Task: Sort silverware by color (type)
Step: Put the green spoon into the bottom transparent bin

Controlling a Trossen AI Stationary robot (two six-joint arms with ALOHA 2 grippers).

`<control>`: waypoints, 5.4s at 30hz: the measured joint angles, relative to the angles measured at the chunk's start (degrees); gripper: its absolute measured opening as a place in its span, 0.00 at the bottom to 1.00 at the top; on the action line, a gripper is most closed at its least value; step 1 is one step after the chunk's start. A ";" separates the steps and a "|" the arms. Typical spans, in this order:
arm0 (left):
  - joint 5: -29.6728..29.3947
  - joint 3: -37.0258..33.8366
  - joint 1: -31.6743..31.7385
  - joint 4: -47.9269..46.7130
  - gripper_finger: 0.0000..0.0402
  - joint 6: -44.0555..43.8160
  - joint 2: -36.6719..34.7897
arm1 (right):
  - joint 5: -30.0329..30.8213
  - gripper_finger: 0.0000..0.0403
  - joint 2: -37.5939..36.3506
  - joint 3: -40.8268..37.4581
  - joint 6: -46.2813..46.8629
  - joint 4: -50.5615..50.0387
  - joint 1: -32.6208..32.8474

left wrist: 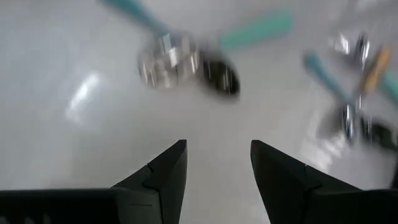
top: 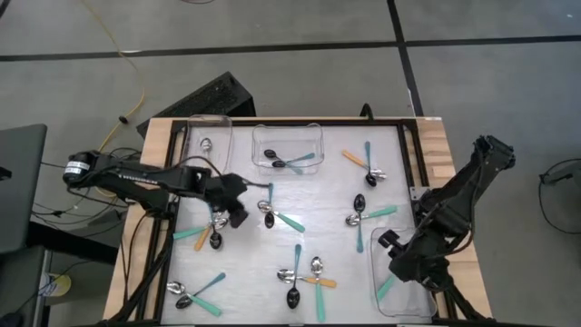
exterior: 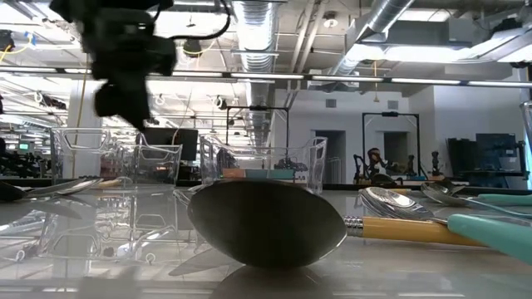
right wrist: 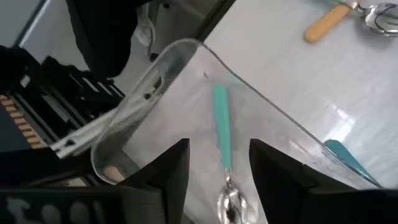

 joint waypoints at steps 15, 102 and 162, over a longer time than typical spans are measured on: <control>5.63 -1.51 -12.48 -21.54 0.40 -12.74 0.02 | 2.97 0.44 0.77 -0.05 0.42 1.59 -6.55; -4.46 27.61 -10.77 63.24 0.12 34.35 40.59 | 49.25 0.42 -8.31 -22.97 -7.93 59.71 -6.37; -25.49 25.38 -12.30 33.63 0.45 43.10 30.03 | 29.96 0.21 -8.42 -26.01 109.99 10.77 20.19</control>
